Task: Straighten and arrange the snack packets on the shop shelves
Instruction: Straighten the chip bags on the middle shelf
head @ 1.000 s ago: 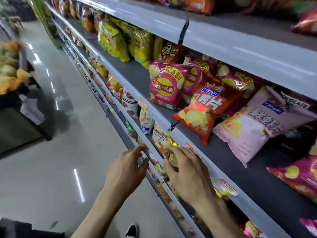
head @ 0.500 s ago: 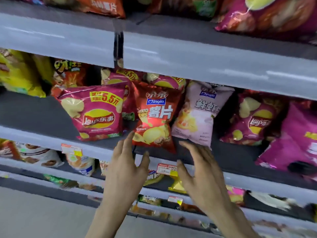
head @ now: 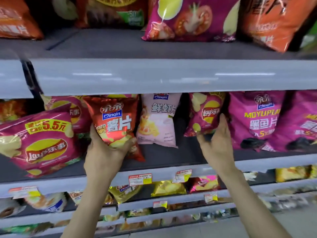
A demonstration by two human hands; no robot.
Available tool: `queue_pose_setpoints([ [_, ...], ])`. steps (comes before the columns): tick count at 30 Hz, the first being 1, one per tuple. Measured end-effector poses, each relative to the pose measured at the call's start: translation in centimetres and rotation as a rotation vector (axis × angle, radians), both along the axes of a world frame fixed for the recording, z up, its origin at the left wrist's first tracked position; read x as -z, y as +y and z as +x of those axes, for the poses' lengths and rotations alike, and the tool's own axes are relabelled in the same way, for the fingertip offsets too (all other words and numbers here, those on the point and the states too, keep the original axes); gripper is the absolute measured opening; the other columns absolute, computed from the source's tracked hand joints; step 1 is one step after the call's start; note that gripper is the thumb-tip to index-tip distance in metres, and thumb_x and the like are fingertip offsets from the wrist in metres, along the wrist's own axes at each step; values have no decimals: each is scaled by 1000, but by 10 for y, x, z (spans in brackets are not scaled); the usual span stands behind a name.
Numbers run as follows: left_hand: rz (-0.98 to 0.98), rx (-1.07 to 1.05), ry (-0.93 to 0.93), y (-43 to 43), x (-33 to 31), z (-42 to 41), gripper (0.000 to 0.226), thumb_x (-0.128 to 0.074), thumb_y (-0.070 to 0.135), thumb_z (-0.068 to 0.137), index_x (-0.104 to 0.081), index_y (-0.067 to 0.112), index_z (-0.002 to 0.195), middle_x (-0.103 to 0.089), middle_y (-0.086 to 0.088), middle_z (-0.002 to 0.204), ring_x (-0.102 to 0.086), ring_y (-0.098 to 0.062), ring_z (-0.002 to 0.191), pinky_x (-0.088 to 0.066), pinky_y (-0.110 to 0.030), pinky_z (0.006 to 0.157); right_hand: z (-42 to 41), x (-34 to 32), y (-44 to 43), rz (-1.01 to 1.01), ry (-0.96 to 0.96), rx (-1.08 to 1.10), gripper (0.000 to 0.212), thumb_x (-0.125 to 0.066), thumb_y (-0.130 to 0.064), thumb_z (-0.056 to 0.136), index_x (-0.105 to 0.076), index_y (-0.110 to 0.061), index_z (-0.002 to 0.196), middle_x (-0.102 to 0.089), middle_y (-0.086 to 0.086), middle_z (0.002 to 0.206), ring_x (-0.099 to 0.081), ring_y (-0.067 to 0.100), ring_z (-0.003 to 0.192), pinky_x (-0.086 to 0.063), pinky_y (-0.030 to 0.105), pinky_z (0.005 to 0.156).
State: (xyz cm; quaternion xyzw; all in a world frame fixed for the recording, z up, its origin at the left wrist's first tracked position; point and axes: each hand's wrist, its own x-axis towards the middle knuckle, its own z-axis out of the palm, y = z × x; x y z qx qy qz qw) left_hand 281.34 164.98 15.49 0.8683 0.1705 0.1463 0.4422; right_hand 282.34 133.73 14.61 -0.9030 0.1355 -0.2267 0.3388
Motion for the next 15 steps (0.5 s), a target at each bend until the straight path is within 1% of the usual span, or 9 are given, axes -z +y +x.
queue_pose_setpoints([
  [1,-3,-15,-16,-2,-1,1,129,-87,71,65,-16,26,163,-61,-13,142,-60,-44,124,-52,-56,96,12,5,-2,60,-4,-8,99,-75,-36,92,-14,-5,164,-31,17,165,-30,35,151,-28,44,125],
  [4,-10,-14,-116,-4,0,-2,117,-93,55,67,-25,31,158,-66,-8,135,-66,-39,116,-56,-53,95,40,19,-5,189,-32,-32,108,-76,-43,82,-13,-8,162,-38,19,159,-36,38,147,-28,53,124],
  [5,-7,4,-164,-5,1,-5,115,-95,51,67,-26,33,157,-67,-5,134,-67,-35,115,-57,-53,95,45,23,-5,219,-37,-32,112,-77,-44,80,-11,-8,163,-38,19,160,-36,38,148,-27,54,125],
  [7,-25,55,-258,-8,2,-14,114,-97,47,66,-27,39,156,-65,3,134,-67,-24,115,-57,-49,96,54,24,-8,270,-38,-15,123,-83,-43,76,-4,-10,164,-33,16,163,-32,34,150,-23,51,127],
  [8,-39,80,-293,-10,3,-21,115,-98,50,64,-27,43,155,-64,7,135,-67,-19,116,-57,-45,96,60,23,-11,303,-44,-4,128,-84,-49,71,-3,-12,164,-35,14,162,-34,33,149,-25,50,127],
  [10,-68,107,-334,-13,3,-33,116,-97,58,60,-26,51,151,-63,12,137,-67,-14,117,-56,-39,96,72,21,-17,354,-67,27,130,-83,-59,62,-12,-15,161,-46,12,151,-47,33,139,-37,51,120],
  [12,-91,101,-359,-15,4,-41,117,-98,58,57,-26,55,148,-62,13,138,-67,-13,118,-56,-39,97,80,23,-21,370,-63,28,124,-83,-58,58,-19,-17,156,-55,10,139,-57,33,126,-47,51,111],
  [13,-97,90,-377,-15,5,-43,116,-96,57,55,-25,55,148,-61,12,140,-67,-13,118,-57,-40,97,82,22,-21,373,-67,27,123,-83,-56,57,-20,-18,156,-57,10,137,-59,33,123,-49,51,108],
  [15,-101,72,-423,-16,5,-47,115,-89,61,53,-26,57,149,-60,9,142,-65,-12,119,-56,-41,98,81,21,-17,364,-99,19,124,-84,-48,56,-18,-22,158,-59,8,134,-61,31,120,-51,50,106],
])
